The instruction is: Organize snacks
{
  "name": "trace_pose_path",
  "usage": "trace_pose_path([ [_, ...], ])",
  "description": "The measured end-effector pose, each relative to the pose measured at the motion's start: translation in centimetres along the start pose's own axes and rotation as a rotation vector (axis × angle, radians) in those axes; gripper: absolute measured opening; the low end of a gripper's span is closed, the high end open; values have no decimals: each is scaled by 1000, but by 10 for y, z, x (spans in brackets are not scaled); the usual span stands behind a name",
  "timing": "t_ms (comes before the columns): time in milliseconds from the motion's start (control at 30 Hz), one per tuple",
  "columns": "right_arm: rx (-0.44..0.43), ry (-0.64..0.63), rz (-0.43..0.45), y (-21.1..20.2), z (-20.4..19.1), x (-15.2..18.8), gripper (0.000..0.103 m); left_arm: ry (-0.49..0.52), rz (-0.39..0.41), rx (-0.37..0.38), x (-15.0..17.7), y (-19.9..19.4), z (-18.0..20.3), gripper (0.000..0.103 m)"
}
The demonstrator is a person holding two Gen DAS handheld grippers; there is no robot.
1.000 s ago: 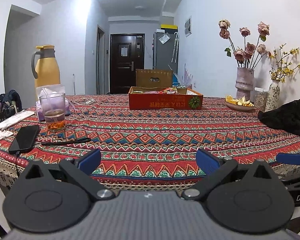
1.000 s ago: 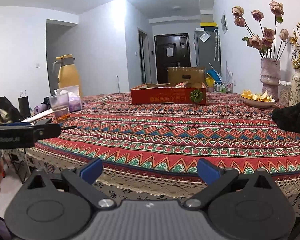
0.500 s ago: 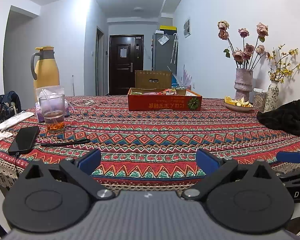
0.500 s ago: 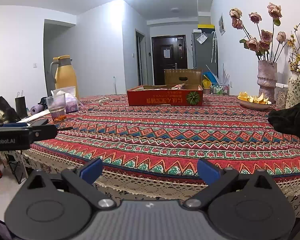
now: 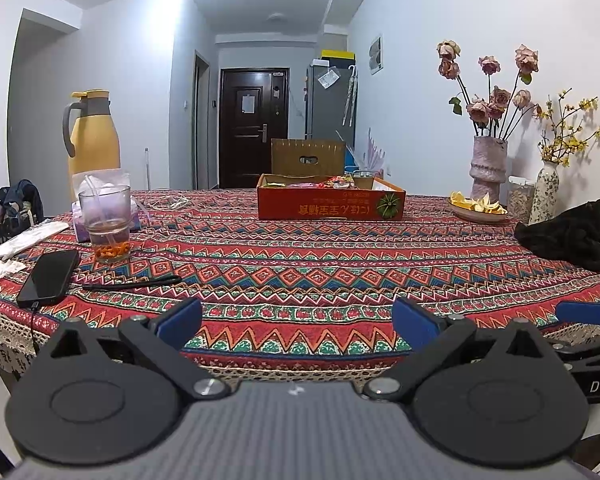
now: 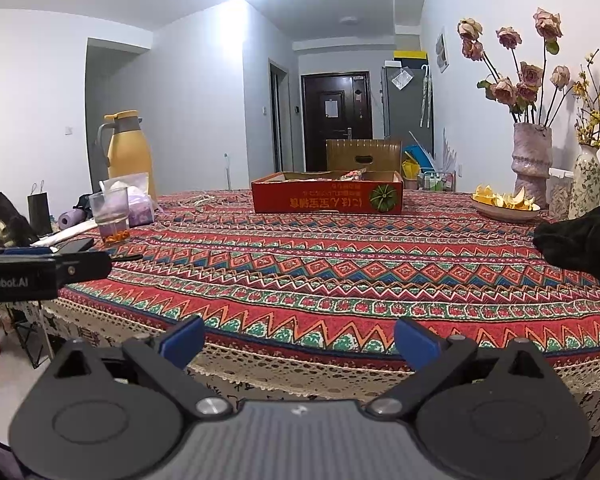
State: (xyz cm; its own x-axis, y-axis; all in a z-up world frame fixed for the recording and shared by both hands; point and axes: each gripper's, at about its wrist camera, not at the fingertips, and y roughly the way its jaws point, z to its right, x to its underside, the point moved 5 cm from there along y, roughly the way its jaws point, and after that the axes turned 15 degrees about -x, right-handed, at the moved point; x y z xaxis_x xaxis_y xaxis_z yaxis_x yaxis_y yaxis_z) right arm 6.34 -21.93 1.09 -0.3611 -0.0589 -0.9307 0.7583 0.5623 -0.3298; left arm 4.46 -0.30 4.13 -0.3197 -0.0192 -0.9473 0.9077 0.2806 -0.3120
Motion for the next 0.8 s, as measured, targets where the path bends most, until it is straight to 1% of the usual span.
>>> trace_pose_path([
  [800,0,-5,6,0,-1,1,101,0,0,-6,0,-1,-1,103],
])
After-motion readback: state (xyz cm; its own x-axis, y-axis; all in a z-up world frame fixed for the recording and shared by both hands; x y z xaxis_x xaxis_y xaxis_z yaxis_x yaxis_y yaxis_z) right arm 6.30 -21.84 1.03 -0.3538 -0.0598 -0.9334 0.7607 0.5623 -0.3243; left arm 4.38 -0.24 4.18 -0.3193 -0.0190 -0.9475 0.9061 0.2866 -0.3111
